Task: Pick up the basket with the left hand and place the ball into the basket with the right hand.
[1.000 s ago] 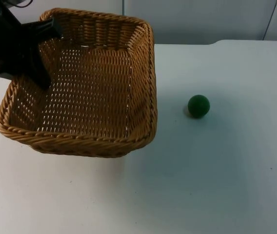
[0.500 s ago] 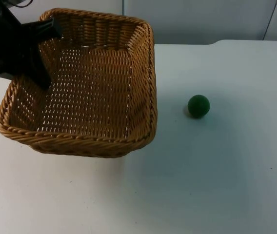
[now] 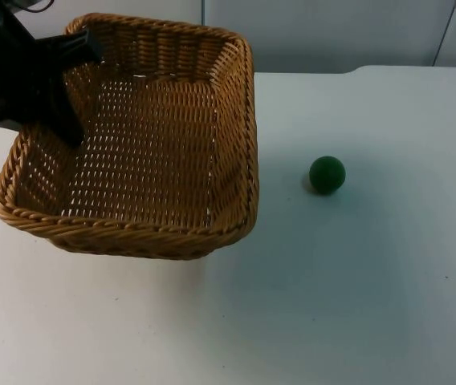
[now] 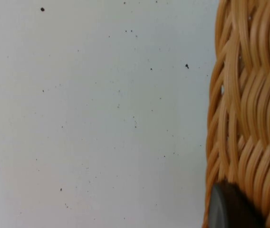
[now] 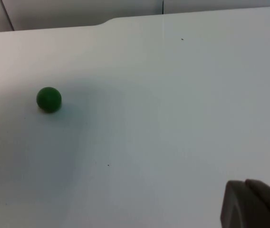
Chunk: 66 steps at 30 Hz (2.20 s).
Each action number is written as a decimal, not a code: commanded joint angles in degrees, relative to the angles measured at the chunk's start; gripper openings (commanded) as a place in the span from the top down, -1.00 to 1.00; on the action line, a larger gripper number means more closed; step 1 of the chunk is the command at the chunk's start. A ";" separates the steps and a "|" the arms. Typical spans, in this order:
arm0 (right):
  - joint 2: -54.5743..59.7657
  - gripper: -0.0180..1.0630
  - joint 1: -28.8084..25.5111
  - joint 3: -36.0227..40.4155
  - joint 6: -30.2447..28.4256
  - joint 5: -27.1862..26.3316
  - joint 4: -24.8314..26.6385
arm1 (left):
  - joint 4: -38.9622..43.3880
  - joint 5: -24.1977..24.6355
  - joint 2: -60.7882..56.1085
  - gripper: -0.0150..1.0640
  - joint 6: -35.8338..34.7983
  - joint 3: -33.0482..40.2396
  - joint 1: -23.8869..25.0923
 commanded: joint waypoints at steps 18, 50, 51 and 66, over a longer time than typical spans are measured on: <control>44.93 0.97 0.16 -2.68 0.00 -24.02 -2.75 | -1.60 -0.60 -0.79 0.97 -0.18 -0.10 0.09; 104.74 -0.97 23.43 -25.97 0.64 -50.62 -2.83 | -1.74 -1.10 -0.79 0.97 -0.18 -0.10 0.09; 105.17 -0.97 23.60 -25.97 0.64 -51.91 -2.83 | -1.74 -1.20 -0.79 0.97 -0.18 -0.10 0.09; 114.59 -0.97 24.13 -29.88 -2.17 -59.33 -3.17 | -1.74 -8.63 -0.79 0.97 -0.18 -0.10 0.09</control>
